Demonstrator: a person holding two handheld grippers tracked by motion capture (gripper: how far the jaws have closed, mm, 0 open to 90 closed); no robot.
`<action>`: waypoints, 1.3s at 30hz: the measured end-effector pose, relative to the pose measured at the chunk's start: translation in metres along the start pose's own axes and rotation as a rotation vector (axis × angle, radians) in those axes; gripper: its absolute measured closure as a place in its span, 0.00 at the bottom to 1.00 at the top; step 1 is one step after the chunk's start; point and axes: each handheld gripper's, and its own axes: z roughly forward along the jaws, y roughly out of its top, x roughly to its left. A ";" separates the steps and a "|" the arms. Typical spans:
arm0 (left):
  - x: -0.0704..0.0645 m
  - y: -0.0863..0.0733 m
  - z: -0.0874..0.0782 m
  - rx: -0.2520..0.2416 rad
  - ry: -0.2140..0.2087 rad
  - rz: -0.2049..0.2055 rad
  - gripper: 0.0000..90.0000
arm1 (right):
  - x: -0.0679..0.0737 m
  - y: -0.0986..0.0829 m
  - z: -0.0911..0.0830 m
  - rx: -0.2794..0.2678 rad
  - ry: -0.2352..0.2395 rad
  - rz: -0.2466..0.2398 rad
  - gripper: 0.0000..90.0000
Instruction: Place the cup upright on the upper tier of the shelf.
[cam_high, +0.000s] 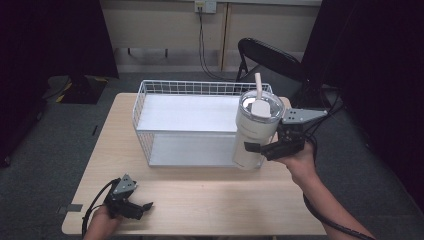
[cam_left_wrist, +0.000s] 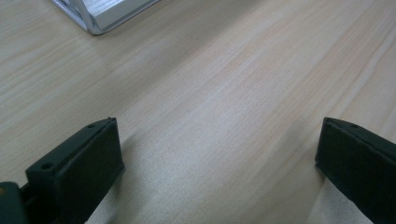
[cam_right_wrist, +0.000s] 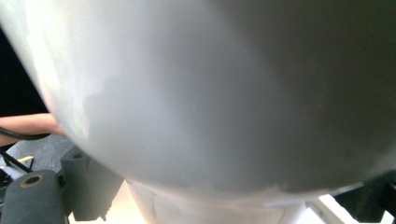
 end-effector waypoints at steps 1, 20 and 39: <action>0.000 0.000 0.000 0.000 0.000 0.000 0.00 | -0.001 0.003 0.000 0.001 0.002 -0.001 0.12; 0.000 0.000 0.000 0.000 0.000 0.000 0.00 | -0.003 0.042 0.004 0.012 0.004 -0.008 0.12; 0.000 0.000 0.000 0.000 -0.001 -0.001 0.00 | -0.003 0.077 0.006 0.018 -0.011 -0.017 0.12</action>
